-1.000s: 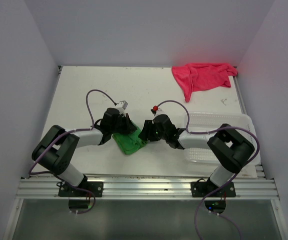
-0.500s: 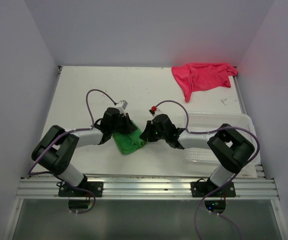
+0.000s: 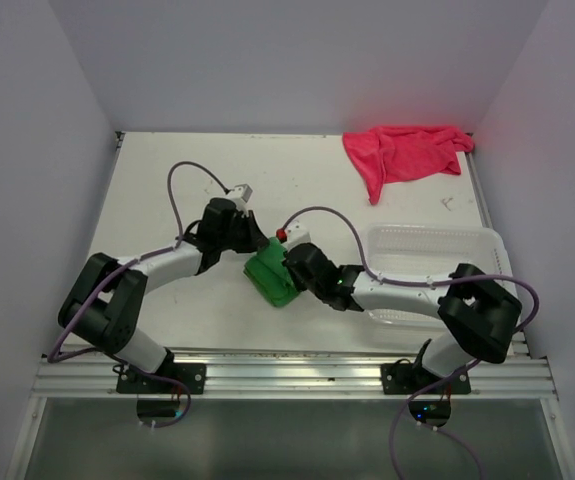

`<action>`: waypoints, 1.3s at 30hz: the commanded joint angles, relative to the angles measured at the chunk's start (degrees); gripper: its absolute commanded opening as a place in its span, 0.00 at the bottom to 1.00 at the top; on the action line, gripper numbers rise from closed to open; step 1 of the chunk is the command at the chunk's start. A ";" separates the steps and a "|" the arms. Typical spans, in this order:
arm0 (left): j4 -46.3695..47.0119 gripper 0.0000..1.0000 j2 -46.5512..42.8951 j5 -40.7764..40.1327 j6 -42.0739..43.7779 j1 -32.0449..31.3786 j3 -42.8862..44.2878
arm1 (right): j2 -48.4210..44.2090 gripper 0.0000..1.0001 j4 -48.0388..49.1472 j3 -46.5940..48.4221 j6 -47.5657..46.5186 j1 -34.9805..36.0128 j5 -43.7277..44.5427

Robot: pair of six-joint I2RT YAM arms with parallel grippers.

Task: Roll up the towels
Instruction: Roll the towel

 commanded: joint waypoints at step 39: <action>7.84 0.08 -10.58 5.15 0.67 -0.70 -10.31 | 20.43 0.00 -7.14 14.65 -14.11 23.51 33.28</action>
